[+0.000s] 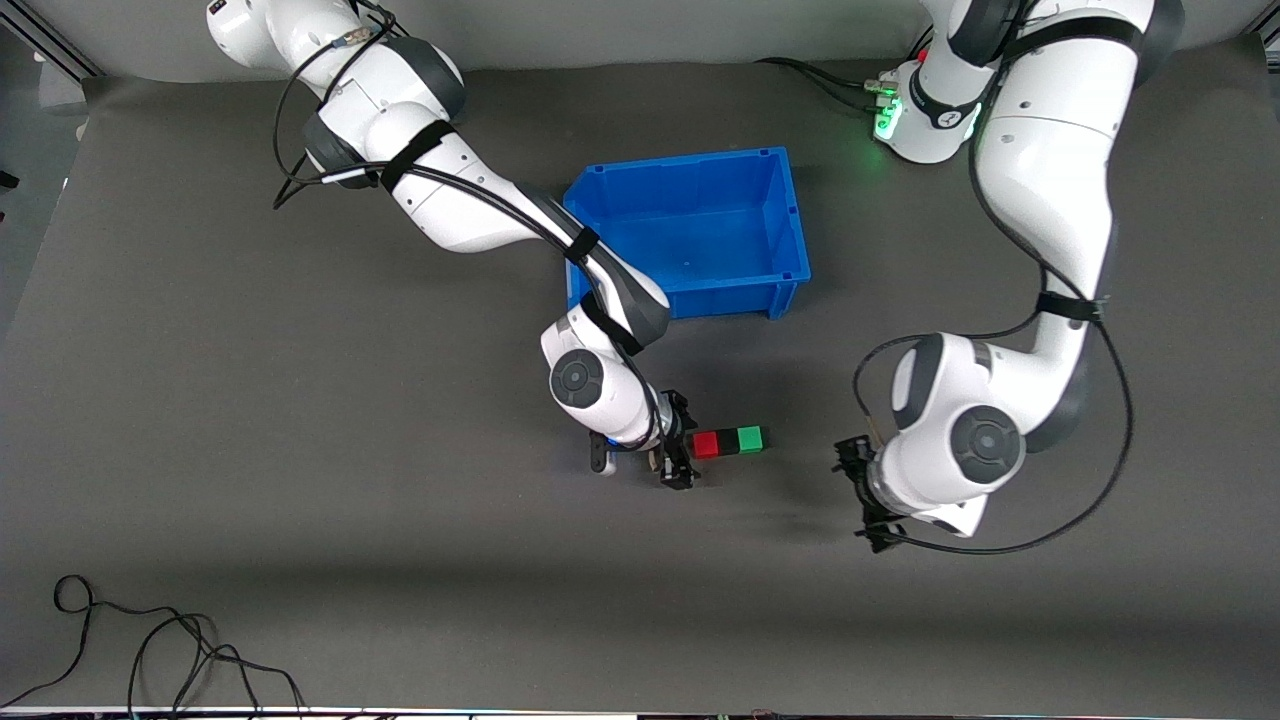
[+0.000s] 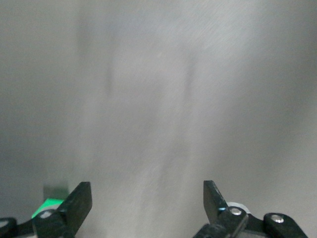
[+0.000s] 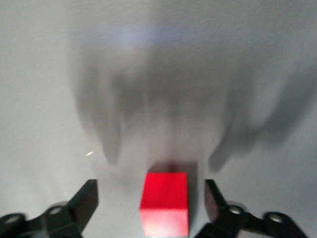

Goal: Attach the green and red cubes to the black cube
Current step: 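Open the left gripper and lift it away from the green cube, then open the right gripper and lift it off the red cube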

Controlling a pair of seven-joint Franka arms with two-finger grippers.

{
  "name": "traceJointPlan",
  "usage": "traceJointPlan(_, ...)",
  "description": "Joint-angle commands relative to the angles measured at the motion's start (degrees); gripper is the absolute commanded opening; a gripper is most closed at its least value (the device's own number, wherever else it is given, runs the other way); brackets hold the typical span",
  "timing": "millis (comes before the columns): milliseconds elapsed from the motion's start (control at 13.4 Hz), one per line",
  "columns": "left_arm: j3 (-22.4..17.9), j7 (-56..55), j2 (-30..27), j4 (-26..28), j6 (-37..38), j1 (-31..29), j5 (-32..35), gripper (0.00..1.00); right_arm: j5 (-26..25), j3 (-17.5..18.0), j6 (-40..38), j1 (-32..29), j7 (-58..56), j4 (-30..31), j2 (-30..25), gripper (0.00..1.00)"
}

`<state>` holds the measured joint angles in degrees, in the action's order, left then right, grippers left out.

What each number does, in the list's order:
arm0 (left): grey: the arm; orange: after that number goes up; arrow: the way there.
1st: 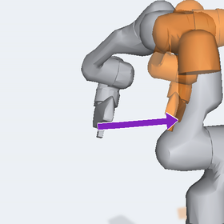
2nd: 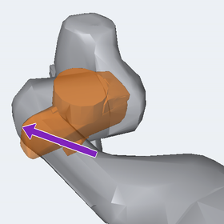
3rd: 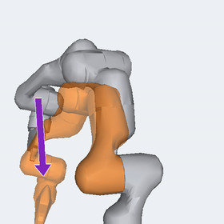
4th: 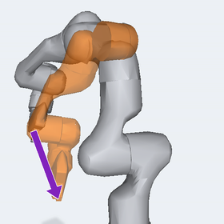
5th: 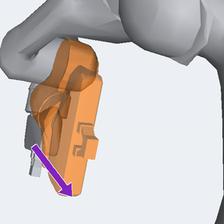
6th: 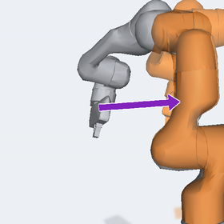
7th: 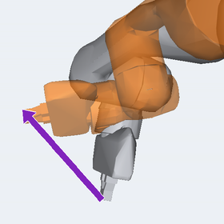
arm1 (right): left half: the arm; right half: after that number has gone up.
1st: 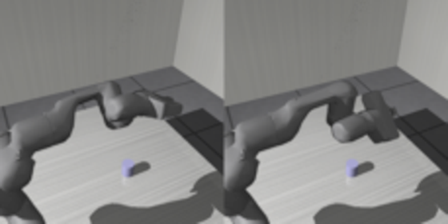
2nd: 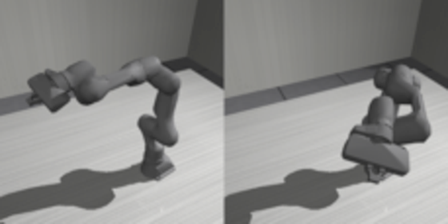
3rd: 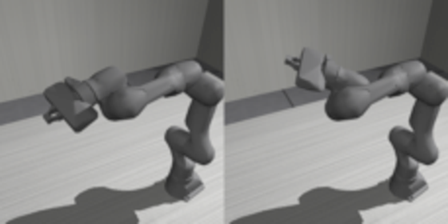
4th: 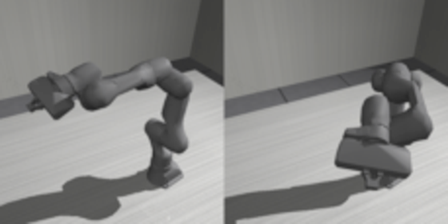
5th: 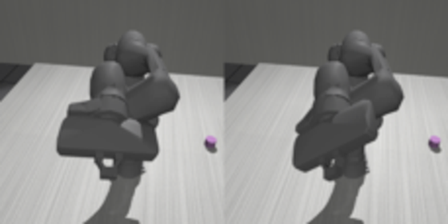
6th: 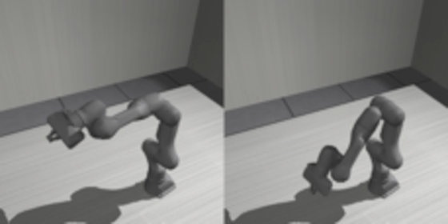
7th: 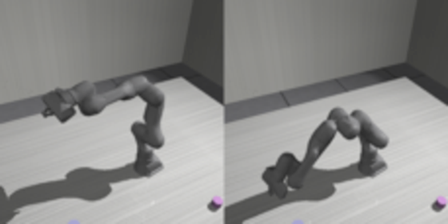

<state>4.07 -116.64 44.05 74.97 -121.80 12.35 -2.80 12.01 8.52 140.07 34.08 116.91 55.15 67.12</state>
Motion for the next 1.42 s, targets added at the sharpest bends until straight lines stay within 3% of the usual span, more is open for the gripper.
traceJointPlan(0,0.24,8.93,-1.68,-3.86,7.17,-3.11,1.82,1.00,-1.20,-0.96,-1.55,-0.24,0.95,1.61,-5.58,1.00)
traceJointPlan(150,0.24,18.06,-3.43,-5.27,10.96,-5.22,3.05,1.00,-1.90,-0.96,-2.95,-1.99,-0.88,5.20,-10.05,1.00)
traceJointPlan(374,0.24,34.58,-8.35,-5.28,18.15,-8.73,4.81,1.00,-1.81,-0.96,-13.02,-6.47,-8.78,12.24,-19.72,1.00)
traceJointPlan(524,0.24,45.92,-12.39,-5.36,23.34,-10.93,5.34,1.00,-1.99,-1.57,-20.59,-7.45,-9.94,12.26,-23.77,1.00)
traceJointPlan(749,0.15,61.57,-17.23,-5.45,31.69,-11.56,8.06,1.00,-2.08,-3.41,-25.53,-7.63,-12.83,12.52,-28.09,1.00)
traceJointPlan(974,0.41,74.94,-21.36,-6.06,39.78,-15.23,7.46,1.00,-1.99,-7.98,-33.07,-7.37,-22.73,12.43,-32.22,1.00)
traceJointPlan(1123,0.24,81.89,-21.90,-10.44,47.76,-16.39,7.28,1.00,-1.90,-10.44,-40.29,-6.66,-28.03,11.73,-32.49,1.00)
traceJointPlan(1348,0.24,83.24,-22.25,-12.92,51.58,-16.65,7.54,1.00,-1.90,-13.95,-40.40,-5.26,-34.43,19.26,-40.29,1.00)
